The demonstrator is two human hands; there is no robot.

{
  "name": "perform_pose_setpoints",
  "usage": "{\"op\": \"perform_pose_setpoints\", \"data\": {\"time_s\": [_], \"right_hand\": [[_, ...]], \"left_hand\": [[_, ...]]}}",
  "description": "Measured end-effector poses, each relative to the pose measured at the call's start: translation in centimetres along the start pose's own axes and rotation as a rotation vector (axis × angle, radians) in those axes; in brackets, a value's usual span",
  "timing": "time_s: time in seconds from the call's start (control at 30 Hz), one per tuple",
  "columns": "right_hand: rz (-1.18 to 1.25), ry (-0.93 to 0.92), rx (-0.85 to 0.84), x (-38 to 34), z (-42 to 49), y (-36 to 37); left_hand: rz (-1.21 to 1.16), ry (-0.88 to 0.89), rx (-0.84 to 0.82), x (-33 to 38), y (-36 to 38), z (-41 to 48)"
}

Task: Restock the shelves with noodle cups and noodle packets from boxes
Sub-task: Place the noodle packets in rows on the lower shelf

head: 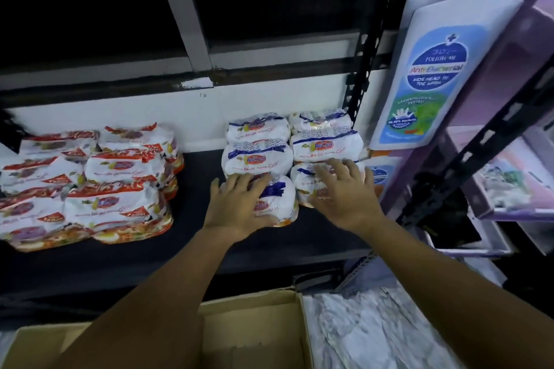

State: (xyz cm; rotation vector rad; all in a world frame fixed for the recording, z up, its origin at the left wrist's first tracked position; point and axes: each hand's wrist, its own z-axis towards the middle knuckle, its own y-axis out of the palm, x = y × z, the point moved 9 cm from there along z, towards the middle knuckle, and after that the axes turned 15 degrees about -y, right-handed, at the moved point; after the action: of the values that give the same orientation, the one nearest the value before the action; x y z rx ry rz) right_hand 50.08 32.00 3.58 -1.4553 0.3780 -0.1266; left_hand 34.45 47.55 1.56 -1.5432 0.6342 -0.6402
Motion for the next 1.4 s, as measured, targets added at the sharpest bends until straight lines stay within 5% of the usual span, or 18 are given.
{"op": "perform_pose_setpoints", "data": {"time_s": [0.3,1.17,1.4], "right_hand": [[-0.074,0.043,-0.046,1.4,2.5,3.0],[-0.08,0.024,0.03,2.0,1.1,3.8],[0.066,0.03,0.282,1.8,1.9,-0.8]], "left_hand": [[0.033,0.052,0.252,0.0,1.5,0.5],[0.072,0.067,0.391,0.7,0.7,2.7],[-0.312,-0.034,0.321,-1.5,-2.6,2.7]]}}
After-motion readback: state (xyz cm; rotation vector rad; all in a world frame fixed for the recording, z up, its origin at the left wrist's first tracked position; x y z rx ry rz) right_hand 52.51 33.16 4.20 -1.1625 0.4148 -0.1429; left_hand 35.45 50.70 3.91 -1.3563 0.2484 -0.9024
